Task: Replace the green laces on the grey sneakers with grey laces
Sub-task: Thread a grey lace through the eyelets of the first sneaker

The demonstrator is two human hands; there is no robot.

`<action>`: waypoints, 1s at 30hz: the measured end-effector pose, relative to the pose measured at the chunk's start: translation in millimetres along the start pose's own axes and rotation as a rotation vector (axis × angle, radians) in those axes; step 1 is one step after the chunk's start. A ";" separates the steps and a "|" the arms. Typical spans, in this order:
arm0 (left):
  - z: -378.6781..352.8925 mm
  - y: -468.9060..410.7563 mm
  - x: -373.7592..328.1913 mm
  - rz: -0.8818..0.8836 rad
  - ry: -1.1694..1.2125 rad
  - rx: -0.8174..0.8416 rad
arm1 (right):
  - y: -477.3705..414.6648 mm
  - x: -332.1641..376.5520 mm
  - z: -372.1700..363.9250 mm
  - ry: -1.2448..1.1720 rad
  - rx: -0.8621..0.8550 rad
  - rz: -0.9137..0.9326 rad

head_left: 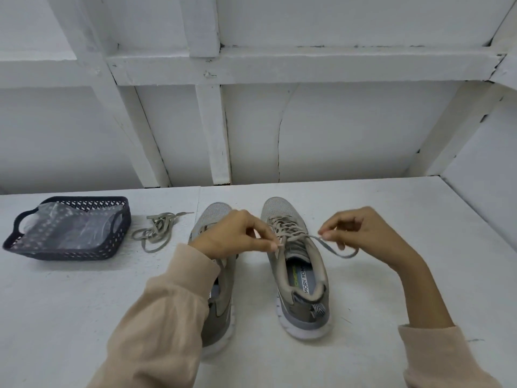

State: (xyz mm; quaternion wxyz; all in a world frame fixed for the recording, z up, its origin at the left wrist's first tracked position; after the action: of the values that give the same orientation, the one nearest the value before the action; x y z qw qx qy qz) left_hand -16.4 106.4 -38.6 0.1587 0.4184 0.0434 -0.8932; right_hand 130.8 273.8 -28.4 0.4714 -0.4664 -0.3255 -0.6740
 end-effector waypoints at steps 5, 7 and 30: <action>-6.6 1.6 5.6 0.104 -0.097 -0.022 | 2.9 -26.7 -6.9 0.034 -0.004 -0.117; -5.5 1.7 7.0 0.112 -0.092 -0.056 | 2.9 -31.3 -8.4 0.006 -0.022 -0.118; -8.8 -5.9 -14.1 -0.029 -0.514 -0.136 | -4.3 -38.1 -21.6 -0.028 -0.026 -0.104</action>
State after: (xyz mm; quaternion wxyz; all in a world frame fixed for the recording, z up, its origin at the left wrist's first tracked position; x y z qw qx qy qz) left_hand -3.4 117.4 -33.9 0.1794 0.1654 0.0673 -0.9674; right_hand 124.3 269.0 -71.7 0.4249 -0.4643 -0.3471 -0.6953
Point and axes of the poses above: each hand's wrist, its own y-axis away from the middle knuckle, its own z-axis out of the back of the hand, x = y × z, the point moved 6 cm from there along -y, towards the middle knuckle, and after that the axes turned 5 degrees about -y, right-handed, at the moved point
